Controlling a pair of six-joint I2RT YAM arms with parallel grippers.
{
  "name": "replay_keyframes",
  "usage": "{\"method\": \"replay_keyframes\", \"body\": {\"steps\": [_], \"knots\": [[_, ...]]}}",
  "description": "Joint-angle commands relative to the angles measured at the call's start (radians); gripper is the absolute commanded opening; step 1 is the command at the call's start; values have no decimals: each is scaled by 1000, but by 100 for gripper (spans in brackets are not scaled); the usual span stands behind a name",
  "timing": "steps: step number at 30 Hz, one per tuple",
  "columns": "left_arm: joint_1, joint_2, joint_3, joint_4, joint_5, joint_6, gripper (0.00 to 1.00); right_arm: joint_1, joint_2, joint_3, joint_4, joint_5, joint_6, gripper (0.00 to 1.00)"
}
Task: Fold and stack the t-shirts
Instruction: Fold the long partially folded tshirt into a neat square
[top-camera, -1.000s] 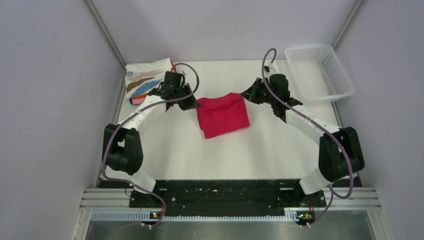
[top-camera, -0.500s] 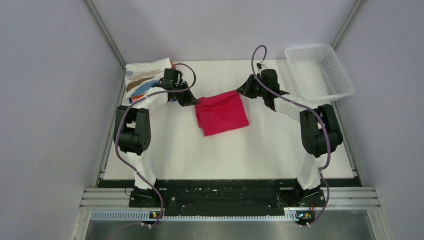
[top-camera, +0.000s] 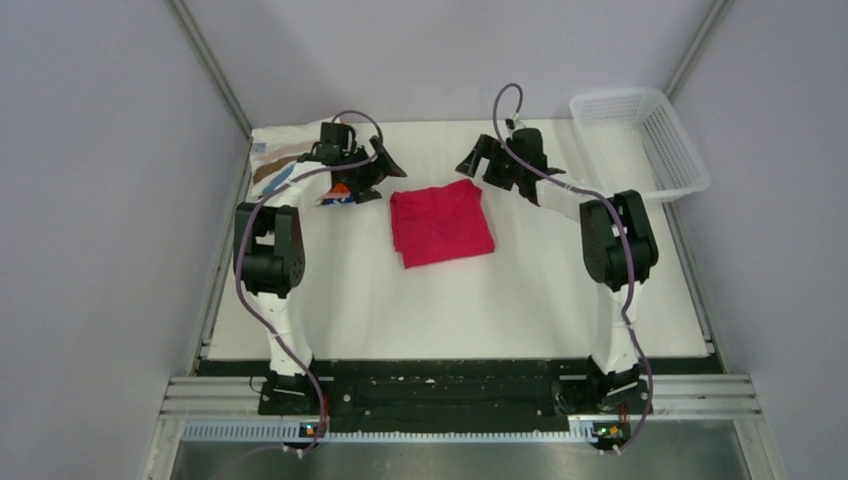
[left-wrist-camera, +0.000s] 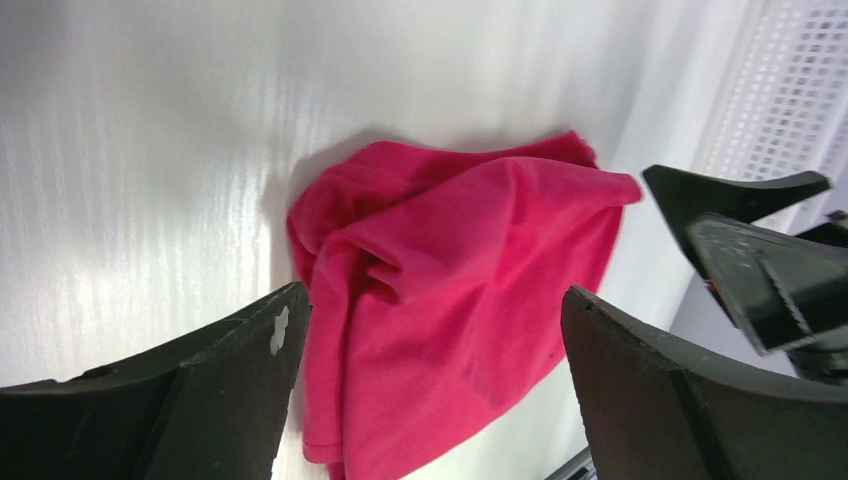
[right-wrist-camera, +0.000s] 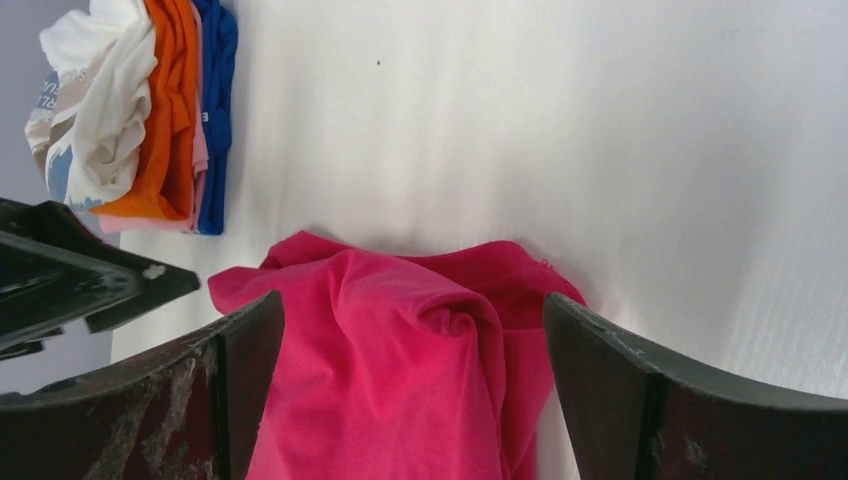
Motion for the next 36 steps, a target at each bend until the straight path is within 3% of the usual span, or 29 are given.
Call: {"method": "replay_keyframes", "body": {"steps": [1, 6, 11, 15, 22, 26, 33, 36], "knots": [[-25, -132, -16, 61, 37, -3, 99, -3, -146, -71, -9, 21, -40, 99], [-80, -101, -10, 84, 81, -2, 99, 23, -237, -208, 130, -125, 20, 99], [-87, -16, 33, 138, 63, -14, 99, 48, -156, -169, 226, -264, 101, 99], [-85, 87, 124, 117, 74, -29, 99, 45, -50, -80, 236, -259, 142, 99], [-51, 198, 151, 95, -17, -34, 99, -12, 195, 51, 288, -214, 239, 99], [-43, 257, 155, 82, 12, -45, 99, -18, 248, 13, 280, -172, 248, 99], [-47, 221, 42, 110, 35, -43, 99, -19, 201, -159, 312, -125, 222, 99], [-72, 115, -134, 195, 44, -41, 99, -2, 128, -277, 355, -152, 225, 99]]}}
